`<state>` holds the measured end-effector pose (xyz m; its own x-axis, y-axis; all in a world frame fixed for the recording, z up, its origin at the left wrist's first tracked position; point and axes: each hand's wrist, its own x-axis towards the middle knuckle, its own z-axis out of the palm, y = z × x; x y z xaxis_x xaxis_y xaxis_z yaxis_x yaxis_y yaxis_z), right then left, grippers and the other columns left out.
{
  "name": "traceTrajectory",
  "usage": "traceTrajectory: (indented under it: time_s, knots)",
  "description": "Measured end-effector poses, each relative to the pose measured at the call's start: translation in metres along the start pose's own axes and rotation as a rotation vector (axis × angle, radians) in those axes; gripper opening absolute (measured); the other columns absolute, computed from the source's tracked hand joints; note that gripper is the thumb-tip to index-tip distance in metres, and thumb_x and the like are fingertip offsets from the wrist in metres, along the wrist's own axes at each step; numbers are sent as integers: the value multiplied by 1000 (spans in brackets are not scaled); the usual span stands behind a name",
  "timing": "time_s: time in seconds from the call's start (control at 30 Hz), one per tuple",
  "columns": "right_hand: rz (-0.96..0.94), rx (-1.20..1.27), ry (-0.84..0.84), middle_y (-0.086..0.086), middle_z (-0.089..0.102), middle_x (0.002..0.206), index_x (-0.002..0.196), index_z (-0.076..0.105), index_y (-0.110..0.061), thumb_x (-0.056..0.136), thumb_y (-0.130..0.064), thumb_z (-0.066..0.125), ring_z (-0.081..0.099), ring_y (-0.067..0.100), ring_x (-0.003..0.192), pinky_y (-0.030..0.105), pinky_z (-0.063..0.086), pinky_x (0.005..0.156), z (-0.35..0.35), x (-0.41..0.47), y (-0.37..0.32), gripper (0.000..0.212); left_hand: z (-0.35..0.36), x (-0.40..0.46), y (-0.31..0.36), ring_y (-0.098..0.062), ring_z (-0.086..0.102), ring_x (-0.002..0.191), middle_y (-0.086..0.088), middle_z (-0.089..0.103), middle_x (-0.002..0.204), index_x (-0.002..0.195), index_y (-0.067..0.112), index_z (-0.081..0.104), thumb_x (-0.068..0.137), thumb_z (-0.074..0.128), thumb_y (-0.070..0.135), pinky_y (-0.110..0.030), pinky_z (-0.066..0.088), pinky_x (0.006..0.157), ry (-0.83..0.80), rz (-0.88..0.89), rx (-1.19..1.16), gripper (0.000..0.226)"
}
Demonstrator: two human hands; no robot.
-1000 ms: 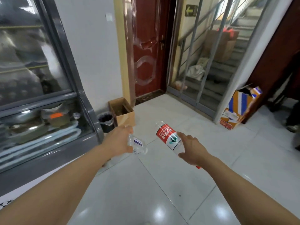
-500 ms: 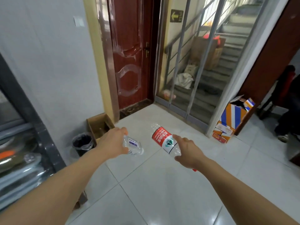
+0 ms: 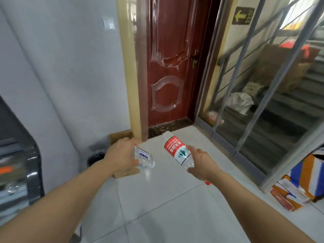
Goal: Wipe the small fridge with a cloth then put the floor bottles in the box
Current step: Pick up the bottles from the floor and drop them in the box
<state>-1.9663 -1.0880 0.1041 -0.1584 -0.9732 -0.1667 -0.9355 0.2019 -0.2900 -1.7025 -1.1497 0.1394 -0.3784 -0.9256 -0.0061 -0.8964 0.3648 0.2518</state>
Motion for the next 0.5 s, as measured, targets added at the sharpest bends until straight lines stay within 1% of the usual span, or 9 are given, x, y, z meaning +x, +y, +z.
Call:
traceTrajectory:
  time_s: [0.1, 0.2, 0.33, 0.5]
  knots:
    - [-84, -35, -19, 6, 48, 134, 145, 19, -28, 83, -28, 70, 49, 25, 116, 38, 49, 88, -12, 59, 11, 80, 6, 39, 0, -24, 57, 96, -2, 59, 105, 109, 22, 53, 66, 71, 36, -35, 49, 79, 19, -75, 6, 49]
    - [-158, -17, -43, 6, 49, 131, 144, 20, -28, 81, -28, 70, 48, 25, 115, 37, 47, 86, -17, 111, 15, 80, 13, 76, -8, -25, 57, 97, -4, 59, 106, 108, 19, 53, 66, 71, 35, -35, 48, 80, 17, -133, 9, 48]
    - [-221, -37, -60, 4, 48, 132, 144, 18, -30, 80, -31, 71, 48, 24, 117, 37, 47, 88, -21, 186, 20, 84, 23, 135, -19, -23, 57, 92, -4, 60, 103, 106, 18, 54, 65, 73, 38, -35, 50, 76, 14, -205, -9, 49]
    - [-260, -93, -53, 3, 47, 135, 144, 19, -29, 80, -34, 72, 48, 24, 119, 38, 46, 92, -34, 288, 26, 84, 41, 228, -34, -21, 58, 93, -1, 61, 106, 106, 20, 54, 66, 73, 38, -35, 52, 76, 43, -243, -88, 48]
